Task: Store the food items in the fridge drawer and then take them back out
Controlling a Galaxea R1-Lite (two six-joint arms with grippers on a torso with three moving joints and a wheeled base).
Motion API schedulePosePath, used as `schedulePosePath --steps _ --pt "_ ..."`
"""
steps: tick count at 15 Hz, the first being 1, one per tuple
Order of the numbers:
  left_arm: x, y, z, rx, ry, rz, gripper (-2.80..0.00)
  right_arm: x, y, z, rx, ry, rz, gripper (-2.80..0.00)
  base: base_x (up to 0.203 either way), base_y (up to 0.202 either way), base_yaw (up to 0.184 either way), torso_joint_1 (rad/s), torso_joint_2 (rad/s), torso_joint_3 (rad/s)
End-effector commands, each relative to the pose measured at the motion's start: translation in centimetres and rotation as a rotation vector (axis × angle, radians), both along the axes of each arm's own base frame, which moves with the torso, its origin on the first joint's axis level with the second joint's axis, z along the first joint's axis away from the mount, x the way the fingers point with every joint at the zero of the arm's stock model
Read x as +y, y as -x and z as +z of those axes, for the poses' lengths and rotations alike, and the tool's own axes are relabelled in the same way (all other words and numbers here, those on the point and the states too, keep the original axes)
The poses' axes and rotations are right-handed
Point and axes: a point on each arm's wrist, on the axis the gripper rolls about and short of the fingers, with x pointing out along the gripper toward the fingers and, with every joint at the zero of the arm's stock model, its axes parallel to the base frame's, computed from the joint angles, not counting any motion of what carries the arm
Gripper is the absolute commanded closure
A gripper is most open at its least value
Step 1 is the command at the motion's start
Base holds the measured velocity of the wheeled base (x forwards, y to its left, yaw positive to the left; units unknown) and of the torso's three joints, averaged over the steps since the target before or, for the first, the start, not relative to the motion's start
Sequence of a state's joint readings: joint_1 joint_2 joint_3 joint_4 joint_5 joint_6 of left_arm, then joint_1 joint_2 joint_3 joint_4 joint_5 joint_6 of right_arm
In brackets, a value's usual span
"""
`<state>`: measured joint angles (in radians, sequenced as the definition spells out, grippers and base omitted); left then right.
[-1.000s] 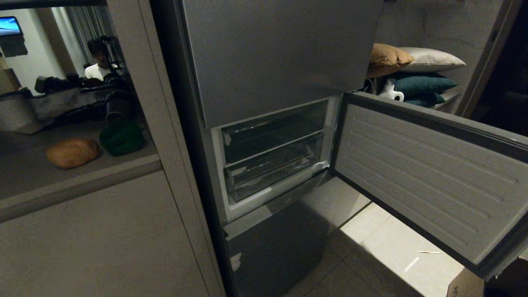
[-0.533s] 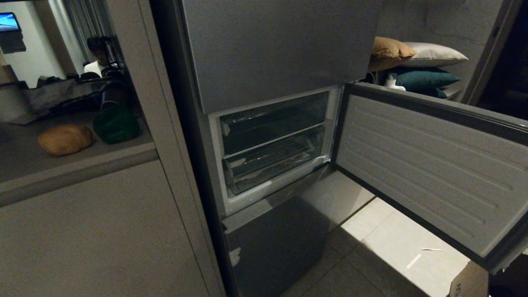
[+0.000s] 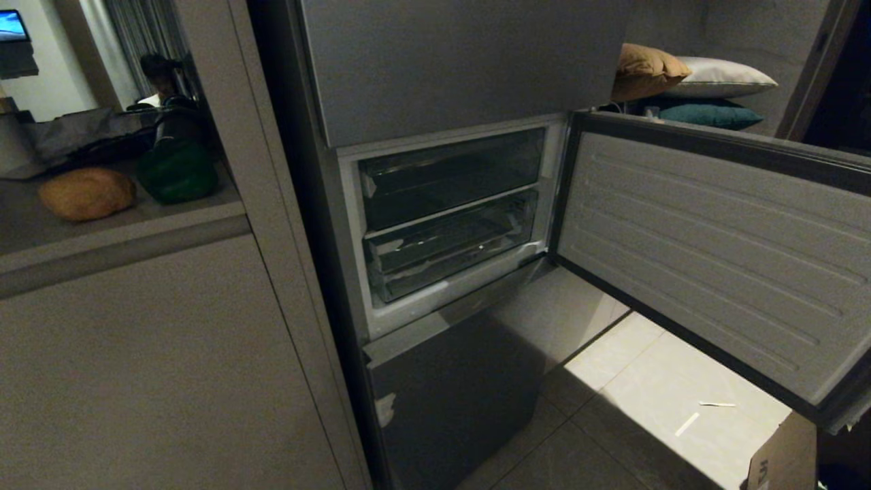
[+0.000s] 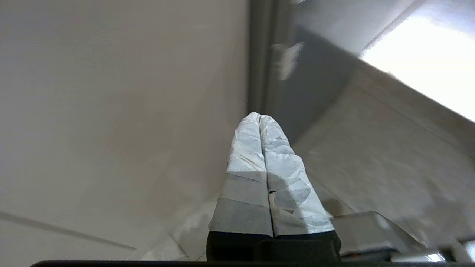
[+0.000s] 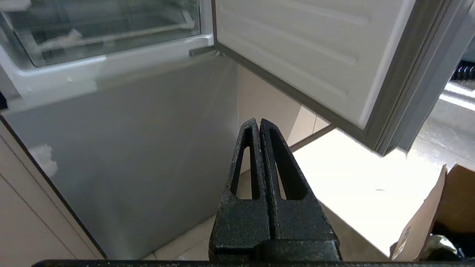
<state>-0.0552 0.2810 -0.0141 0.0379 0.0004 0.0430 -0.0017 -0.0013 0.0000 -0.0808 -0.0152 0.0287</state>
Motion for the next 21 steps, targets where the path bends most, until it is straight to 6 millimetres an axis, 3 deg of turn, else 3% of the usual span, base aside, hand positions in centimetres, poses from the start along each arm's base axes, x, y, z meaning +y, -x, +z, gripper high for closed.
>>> schedulePosePath --steps 1,6,11,21 --pt "0.0 0.3 0.0 -0.033 -0.005 0.050 0.00 0.0 -0.3 -0.8 0.031 0.000 0.000 0.00 0.000 0.000 0.000 -0.217 0.51 0.300" --pt "-0.1 2.2 -0.4 -0.290 -0.001 0.015 0.00 0.0 -0.2 -0.8 0.030 0.000 0.000 0.00 0.000 0.000 0.000 -0.064 0.15 0.092" --pt "0.0 2.2 -0.3 -0.288 0.047 0.056 0.00 0.0 -0.3 -0.8 0.031 0.000 0.000 0.00 -0.001 -0.001 0.018 -0.001 0.00 0.004" --pt "0.0 2.1 -0.3 -0.287 0.047 0.056 0.00 0.0 -0.2 -0.8 0.030 0.000 0.000 0.00 0.001 -0.008 0.175 0.000 0.00 0.005"
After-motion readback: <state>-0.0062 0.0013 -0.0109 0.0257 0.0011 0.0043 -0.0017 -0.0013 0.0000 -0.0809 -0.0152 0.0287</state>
